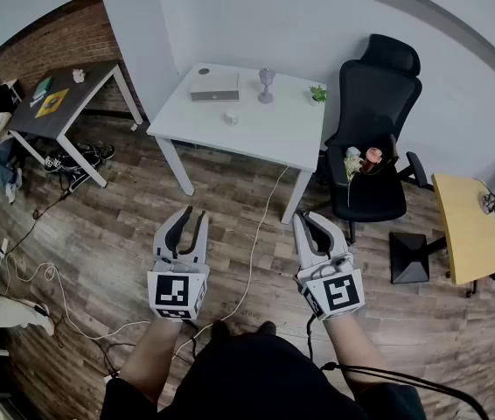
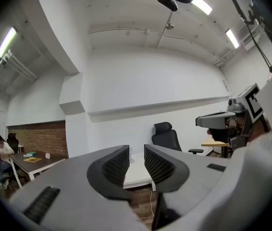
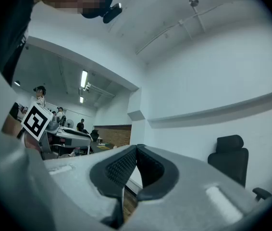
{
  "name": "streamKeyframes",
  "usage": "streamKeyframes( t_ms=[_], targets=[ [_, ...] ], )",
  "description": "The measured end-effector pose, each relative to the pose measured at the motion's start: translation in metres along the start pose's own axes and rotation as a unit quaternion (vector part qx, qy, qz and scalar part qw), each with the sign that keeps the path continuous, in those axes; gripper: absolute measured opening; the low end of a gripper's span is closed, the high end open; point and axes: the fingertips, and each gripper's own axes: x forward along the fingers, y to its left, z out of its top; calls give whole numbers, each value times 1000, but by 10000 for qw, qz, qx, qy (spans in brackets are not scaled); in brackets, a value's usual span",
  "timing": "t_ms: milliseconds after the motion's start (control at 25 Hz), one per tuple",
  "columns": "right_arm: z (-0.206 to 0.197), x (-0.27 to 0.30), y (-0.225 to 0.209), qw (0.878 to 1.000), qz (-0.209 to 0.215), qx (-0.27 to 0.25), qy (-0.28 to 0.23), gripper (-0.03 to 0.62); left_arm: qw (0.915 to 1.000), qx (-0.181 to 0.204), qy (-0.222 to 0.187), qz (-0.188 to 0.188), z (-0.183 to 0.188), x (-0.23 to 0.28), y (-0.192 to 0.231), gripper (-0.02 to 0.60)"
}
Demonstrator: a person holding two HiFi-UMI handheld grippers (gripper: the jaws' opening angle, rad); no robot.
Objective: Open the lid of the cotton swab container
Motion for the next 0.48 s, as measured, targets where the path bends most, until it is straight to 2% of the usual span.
streamKeyframes(
  t_ms=[480],
  targets=[
    [-7, 2, -28, 9997, 162, 24, -154, 2, 9998, -44, -26, 203, -1, 16, -11, 95]
  ],
)
